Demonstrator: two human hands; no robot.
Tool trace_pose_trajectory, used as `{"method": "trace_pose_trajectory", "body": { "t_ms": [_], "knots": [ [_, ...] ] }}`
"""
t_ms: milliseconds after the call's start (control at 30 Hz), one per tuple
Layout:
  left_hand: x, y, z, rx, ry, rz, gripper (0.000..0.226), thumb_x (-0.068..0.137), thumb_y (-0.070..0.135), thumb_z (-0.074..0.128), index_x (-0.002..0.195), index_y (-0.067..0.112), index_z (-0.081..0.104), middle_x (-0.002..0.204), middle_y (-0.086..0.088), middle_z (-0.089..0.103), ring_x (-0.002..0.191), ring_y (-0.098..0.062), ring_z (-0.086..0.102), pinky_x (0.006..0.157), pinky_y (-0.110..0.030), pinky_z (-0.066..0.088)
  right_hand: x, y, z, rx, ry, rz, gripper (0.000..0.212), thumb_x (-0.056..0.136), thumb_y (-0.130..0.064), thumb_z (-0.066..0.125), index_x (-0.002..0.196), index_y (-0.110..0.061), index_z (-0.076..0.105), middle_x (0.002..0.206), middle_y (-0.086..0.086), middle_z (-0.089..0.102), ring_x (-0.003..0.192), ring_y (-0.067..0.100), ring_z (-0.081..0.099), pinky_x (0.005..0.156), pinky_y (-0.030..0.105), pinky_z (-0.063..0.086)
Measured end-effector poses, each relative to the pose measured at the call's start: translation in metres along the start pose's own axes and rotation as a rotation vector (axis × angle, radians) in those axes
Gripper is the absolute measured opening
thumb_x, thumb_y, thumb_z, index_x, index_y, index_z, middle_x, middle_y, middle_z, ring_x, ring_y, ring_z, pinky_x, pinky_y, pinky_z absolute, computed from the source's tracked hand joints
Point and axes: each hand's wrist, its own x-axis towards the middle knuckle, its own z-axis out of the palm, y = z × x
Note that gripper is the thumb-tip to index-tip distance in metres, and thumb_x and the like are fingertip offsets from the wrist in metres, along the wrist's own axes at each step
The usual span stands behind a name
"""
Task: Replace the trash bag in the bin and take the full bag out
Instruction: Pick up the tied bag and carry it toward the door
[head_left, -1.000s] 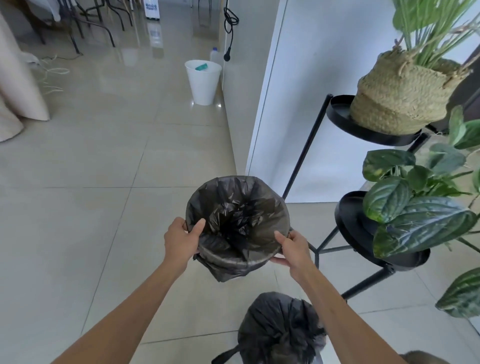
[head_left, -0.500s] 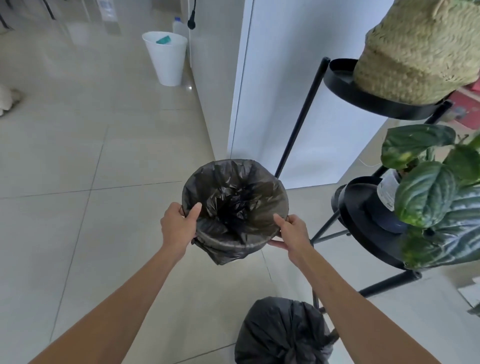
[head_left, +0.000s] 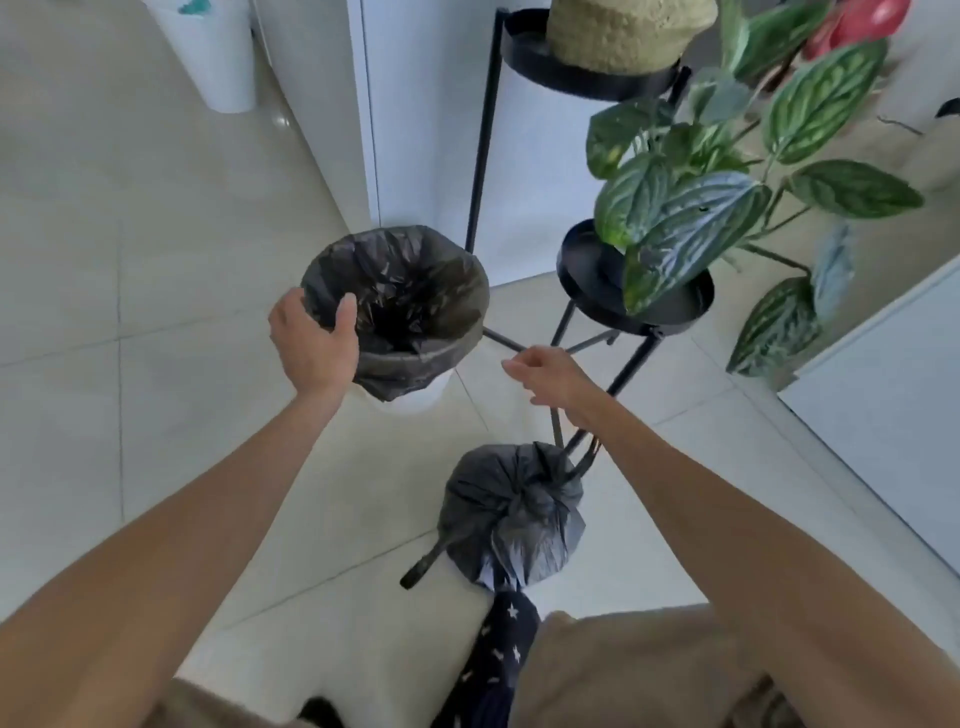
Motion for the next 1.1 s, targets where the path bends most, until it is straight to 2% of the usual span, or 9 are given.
{"method": "trace_pose_trajectory", "body": {
  "t_ms": [167,233,333,400,600,700,833,1000,1100],
  "knots": [
    [-0.088,0.027,-0.017,0.043,-0.233,0.157,0.037,0.092,0.039,0.062,0.111,0.007,0.067,0.110,-0.009,0.070,0.102,-0.027,0.065,0.083,-0.031,0.047,-0.086,0.026,-0.036,-0.140,0.040,-0.052,0.012,0.093,-0.028,0.066,0.093,-0.015,0.066,0.093,-0.001,0.063,0.079,0.014,0.057,0.068,0.027,0.050],
    [-0.126,0.039,-0.025,0.048,-0.363,0.192,0.029,0.092,0.036,0.062,0.099,0.009,0.072,0.098,-0.004,0.073,0.095,-0.024,0.066,0.077,-0.030,0.048,-0.118,0.035,-0.048,-0.176,0.070,-0.068,0.006,0.092,-0.023,0.065,0.093,-0.017,0.067,0.103,0.003,0.066,0.082,0.016,0.058,0.070,0.028,0.048],
    [-0.160,0.045,-0.023,0.138,-0.509,0.194,0.027,0.091,0.037,0.061,0.077,0.015,0.070,0.078,0.003,0.066,0.083,-0.022,0.061,0.068,-0.028,0.039,-0.137,0.046,-0.054,-0.261,0.044,-0.060,0.017,0.093,-0.018,0.065,0.108,-0.012,0.069,0.107,0.004,0.064,0.095,0.021,0.059,0.077,0.030,0.049],
    [-0.183,0.045,-0.027,0.184,-0.565,0.226,0.035,0.092,0.039,0.059,0.062,0.021,0.058,0.067,0.006,0.057,0.076,-0.023,0.057,0.064,-0.031,0.038,-0.151,0.054,-0.056,-0.334,0.040,-0.079,0.022,0.093,-0.016,0.064,0.113,-0.008,0.068,0.109,0.005,0.063,0.100,0.022,0.059,0.078,0.029,0.048],
    [-0.212,0.035,-0.019,0.331,-0.709,0.248,0.038,0.095,0.044,0.058,0.093,0.009,0.074,0.091,-0.003,0.070,0.090,-0.022,0.060,0.082,-0.034,0.049,-0.166,0.097,-0.051,-0.497,-0.020,-0.070,0.031,0.095,-0.019,0.059,0.124,-0.008,0.063,0.127,0.011,0.062,0.118,0.029,0.058,0.099,0.035,0.048],
    [-0.218,0.023,-0.007,0.423,-0.793,0.244,0.040,0.095,0.043,0.058,0.090,0.006,0.072,0.092,-0.007,0.073,0.094,-0.028,0.065,0.083,-0.038,0.052,-0.162,0.119,-0.048,-0.540,-0.038,-0.063,0.036,0.094,-0.020,0.056,0.129,-0.010,0.059,0.132,0.009,0.060,0.124,0.028,0.054,0.105,0.038,0.044],
    [-0.224,0.000,0.010,0.536,-0.856,0.228,0.044,0.097,0.044,0.055,0.069,0.010,0.061,0.071,-0.002,0.064,0.084,-0.030,0.063,0.069,-0.034,0.046,-0.145,0.134,-0.041,-0.596,-0.078,-0.053,0.042,0.098,-0.020,0.049,0.139,-0.014,0.051,0.143,0.009,0.054,0.131,0.029,0.048,0.111,0.040,0.038],
    [-0.215,-0.029,0.038,0.639,-0.822,0.160,0.045,0.098,0.052,0.046,0.068,0.019,0.051,0.082,-0.006,0.067,0.087,-0.034,0.063,0.074,-0.039,0.054,-0.103,0.147,-0.020,-0.672,-0.179,-0.098,0.062,0.094,-0.006,0.048,0.153,-0.019,0.034,0.160,0.004,0.033,0.144,0.029,0.035,0.117,0.044,0.032],
    [-0.208,-0.043,0.056,0.724,-0.767,0.157,0.052,0.099,0.059,0.035,0.082,0.015,0.057,0.094,-0.012,0.068,0.089,-0.036,0.064,0.075,-0.041,0.055,-0.075,0.158,-0.009,-0.823,-0.181,-0.144,0.066,0.092,-0.009,0.055,0.152,-0.020,0.030,0.157,0.003,0.032,0.132,0.033,0.048,0.104,0.047,0.045]
  ]
}}
